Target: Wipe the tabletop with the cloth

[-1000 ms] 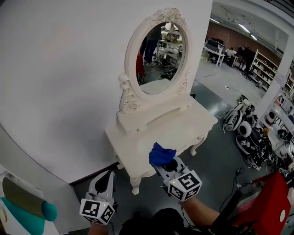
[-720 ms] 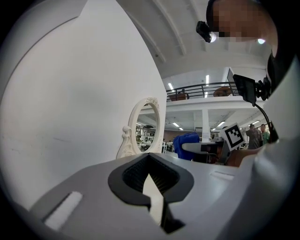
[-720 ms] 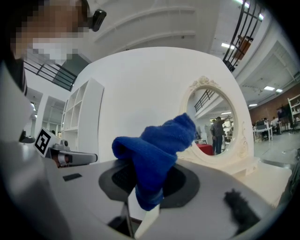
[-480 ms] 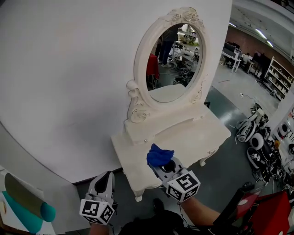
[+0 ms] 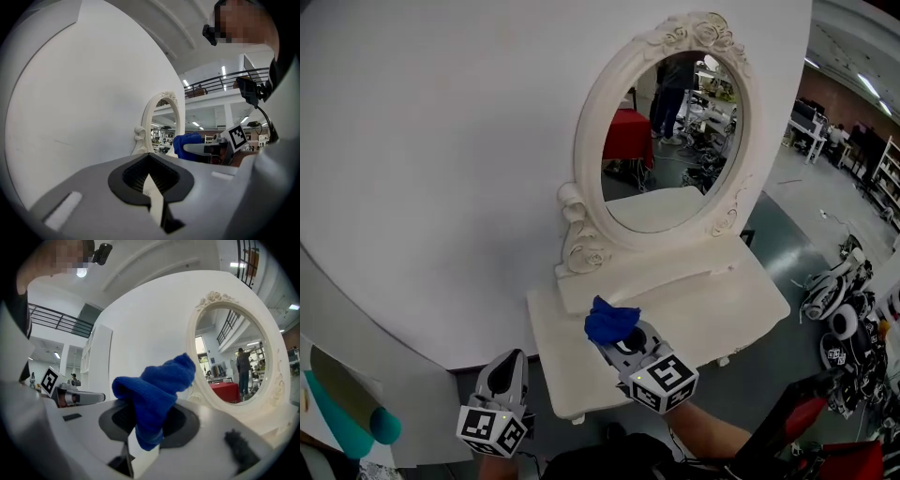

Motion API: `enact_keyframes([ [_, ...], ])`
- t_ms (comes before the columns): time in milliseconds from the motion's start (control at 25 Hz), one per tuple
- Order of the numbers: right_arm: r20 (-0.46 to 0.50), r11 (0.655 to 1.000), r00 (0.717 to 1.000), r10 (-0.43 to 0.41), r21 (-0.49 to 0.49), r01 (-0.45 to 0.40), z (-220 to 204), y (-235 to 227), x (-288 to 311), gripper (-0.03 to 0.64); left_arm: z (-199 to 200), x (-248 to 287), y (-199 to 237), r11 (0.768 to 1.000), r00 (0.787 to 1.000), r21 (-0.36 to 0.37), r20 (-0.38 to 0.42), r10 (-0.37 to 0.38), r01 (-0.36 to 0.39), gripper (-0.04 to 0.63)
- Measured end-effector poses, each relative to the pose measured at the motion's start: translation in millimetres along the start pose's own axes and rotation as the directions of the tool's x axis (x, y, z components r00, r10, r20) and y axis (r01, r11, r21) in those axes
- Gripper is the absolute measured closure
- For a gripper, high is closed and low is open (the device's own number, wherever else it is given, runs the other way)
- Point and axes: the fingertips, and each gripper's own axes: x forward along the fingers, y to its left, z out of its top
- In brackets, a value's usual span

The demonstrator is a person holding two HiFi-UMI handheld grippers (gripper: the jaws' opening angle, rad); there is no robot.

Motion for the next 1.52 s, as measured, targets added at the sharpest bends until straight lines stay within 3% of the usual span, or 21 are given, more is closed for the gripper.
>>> enact_keyframes([
  [320,-0.047,0.995,0.994,0.096,0.013,-0.096,-19.0,-20.7,36.7,0.495,-6.9,23.7,16.7,0.996,0.996,-0.006,-0.011,0.094,-0.094,0.588],
  [520,-0.126,0.994,0.986,0.112,0.032,-0.109,-53.3,-15.6,66.8,0.496,-12.4,16.1,29.0,0.995,0.997,-0.052,-0.011,0.079,-0.079,0.586],
  [760,-0.235,0.995,0.967,0.098,0.038,-0.091,-106.2,-1.5,106.2,0.495,-47.9,13.9,68.2,0.996,0.994,-0.04,-0.084,0.07,-0.074,0.587],
  [920,-0.309,0.993,0.944,0.114,0.059,-0.101,-147.3,13.4,134.7,0.495,-71.0,18.1,85.5,0.999,0.993,-0.048,-0.118,0.017,-0.023,0.586],
  [1120,-0.421,0.995,0.902,0.1,0.05,-0.087,-206.8,25.7,166.0,0.495,-108.4,25.7,111.0,0.997,0.983,-0.074,-0.185,-0.002,-0.012,0.586],
  [1280,-0.497,0.996,0.864,0.082,0.07,-0.054,-252.0,37.8,184.0,0.495,-130.4,25.3,126.5,0.995,0.974,-0.097,-0.227,-0.017,-0.005,0.586],
  [1520,-0.578,0.999,0.816,-0.002,0.04,0.031,-299.3,32.7,204.9,0.495,-149.4,24.1,131.8,0.991,0.961,-0.115,-0.261,-0.095,0.067,0.586],
])
